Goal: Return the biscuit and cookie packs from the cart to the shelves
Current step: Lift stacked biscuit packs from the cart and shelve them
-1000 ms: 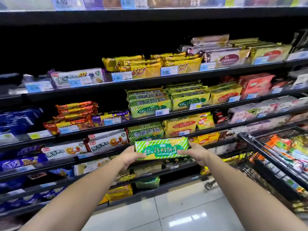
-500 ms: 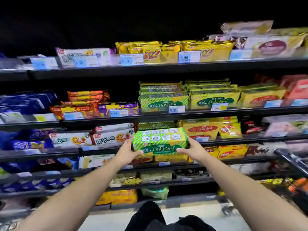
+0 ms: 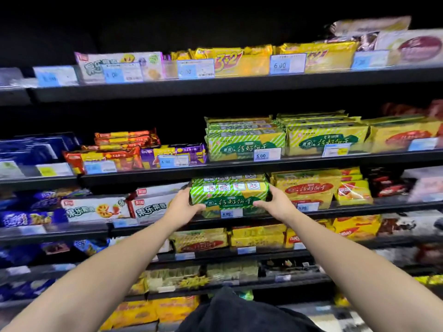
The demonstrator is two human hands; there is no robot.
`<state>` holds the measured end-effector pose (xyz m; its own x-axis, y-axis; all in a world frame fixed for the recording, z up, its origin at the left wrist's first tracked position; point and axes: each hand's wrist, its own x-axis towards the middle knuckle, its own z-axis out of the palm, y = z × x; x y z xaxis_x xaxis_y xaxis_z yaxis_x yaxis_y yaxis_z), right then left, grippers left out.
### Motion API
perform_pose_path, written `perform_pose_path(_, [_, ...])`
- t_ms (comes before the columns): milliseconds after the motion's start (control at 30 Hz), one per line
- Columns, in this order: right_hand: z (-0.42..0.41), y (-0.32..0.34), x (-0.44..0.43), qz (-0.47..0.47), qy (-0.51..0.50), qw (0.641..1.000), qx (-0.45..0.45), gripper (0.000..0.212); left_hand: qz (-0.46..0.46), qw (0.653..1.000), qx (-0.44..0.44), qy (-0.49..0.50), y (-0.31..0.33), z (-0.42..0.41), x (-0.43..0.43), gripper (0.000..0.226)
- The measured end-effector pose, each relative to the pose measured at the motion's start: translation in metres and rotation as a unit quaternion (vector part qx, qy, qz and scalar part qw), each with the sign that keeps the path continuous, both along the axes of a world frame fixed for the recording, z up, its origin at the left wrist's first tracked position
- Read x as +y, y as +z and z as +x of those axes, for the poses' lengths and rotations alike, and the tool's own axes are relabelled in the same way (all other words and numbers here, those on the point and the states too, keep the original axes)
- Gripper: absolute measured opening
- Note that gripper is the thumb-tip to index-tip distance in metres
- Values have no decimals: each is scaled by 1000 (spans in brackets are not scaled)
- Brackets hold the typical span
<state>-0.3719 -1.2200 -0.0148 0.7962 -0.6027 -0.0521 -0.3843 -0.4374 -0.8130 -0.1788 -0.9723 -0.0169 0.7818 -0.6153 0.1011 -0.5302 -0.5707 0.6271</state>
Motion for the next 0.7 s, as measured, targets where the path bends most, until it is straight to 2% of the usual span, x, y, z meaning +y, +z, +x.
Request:
perform_pose_path(33, [3,1,-1,-7,-11,1000,9,88,-1,1000,7,4,1,2,-3,36])
perform_pose_path(233, [21,11,-5,-11,-87,996,23,82,-11,998,45,34,13,11,-24,46])
perform_pose_path(333, [31,13,0,-48,-113,992,18,57,8,998,57,38,14,19,-28,48])
perform_pose_path(433, [37,14,8,-117,-150,981,36,17,12,998,50,32,14,18,-35,39])
perform_pose_path(467, [37,16,10,-143,-158,976,49,10,13,999,35,23,13,16,-38,41])
perform_pose_path(567, [35,24,12,-222,-152,959,91,14,14,1000,9,25,7,15,-43,52])
perform_pose_path(633, [33,28,10,-235,-150,955,107,17,46,999,-6,26,4,16,-44,55])
perform_pose_path(700, [32,28,9,-229,-143,955,124,19,71,997,-12,10,4,17,-46,68])
